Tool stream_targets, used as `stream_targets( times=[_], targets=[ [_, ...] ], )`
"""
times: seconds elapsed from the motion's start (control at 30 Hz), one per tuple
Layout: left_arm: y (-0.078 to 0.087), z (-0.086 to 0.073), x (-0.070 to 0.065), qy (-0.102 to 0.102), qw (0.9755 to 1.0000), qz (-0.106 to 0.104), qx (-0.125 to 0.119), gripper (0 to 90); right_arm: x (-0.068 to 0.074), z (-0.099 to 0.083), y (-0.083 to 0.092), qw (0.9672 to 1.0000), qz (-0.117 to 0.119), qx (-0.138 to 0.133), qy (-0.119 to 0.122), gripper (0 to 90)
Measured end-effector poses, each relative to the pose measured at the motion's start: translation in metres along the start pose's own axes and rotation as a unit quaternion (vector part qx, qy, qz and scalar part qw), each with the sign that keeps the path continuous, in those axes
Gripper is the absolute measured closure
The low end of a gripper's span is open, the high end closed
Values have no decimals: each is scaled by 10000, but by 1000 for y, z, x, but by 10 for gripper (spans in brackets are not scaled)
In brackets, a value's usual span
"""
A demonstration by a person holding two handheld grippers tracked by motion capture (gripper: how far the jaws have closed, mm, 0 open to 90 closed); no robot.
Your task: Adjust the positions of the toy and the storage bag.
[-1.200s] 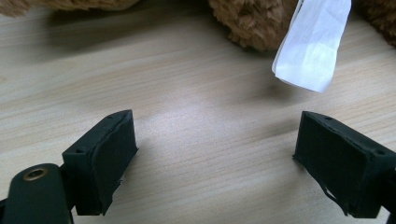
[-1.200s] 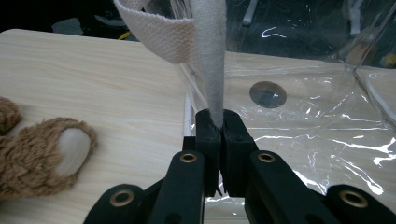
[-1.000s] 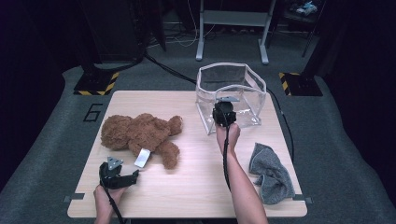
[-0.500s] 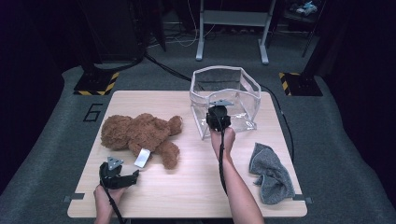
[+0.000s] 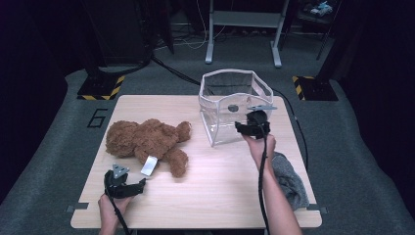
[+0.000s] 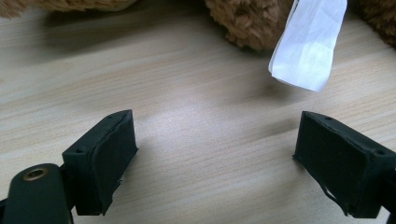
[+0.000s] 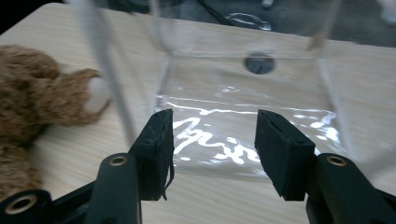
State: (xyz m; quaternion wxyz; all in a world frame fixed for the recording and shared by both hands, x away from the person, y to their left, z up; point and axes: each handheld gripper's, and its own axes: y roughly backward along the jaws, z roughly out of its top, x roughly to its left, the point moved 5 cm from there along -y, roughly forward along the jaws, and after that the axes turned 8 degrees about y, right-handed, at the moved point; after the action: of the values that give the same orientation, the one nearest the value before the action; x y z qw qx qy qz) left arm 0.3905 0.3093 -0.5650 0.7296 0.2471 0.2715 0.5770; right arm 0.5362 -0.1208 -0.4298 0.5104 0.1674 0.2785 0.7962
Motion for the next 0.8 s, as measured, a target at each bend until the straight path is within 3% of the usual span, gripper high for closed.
stream_targets(
  times=[0.23,0.33,0.37,0.4,0.5,0.63,0.73,0.8],
  targets=[
    [0,0,0,6,10000,12,-25,119,-63,-6,19,9975,-607,42,-349,455],
    [0,0,0,6,10000,13,-23,119,-81,-4,18,9966,-715,6,-415,446],
    [0,0,0,2,10000,4,-9,119,-85,-3,16,9971,-641,-22,-409,446],
    [0,0,1,-43,10000,23,-16,120,-89,-3,14,9962,-769,27,-413,445],
    [0,0,1,-44,10000,21,-14,120,-95,-3,4,9965,-716,67,-434,510],
    [0,0,1,-46,10000,20,-13,120,-91,0,-6,9978,-551,32,-374,638],
    [0,0,1,-48,10000,20,-13,120,-87,0,-10,9976,-586,-4,-371,770],
    [0,0,1,-47,10000,10,0,120,-85,0,-10,9976,-585,-62,-367,812]
  ],
)
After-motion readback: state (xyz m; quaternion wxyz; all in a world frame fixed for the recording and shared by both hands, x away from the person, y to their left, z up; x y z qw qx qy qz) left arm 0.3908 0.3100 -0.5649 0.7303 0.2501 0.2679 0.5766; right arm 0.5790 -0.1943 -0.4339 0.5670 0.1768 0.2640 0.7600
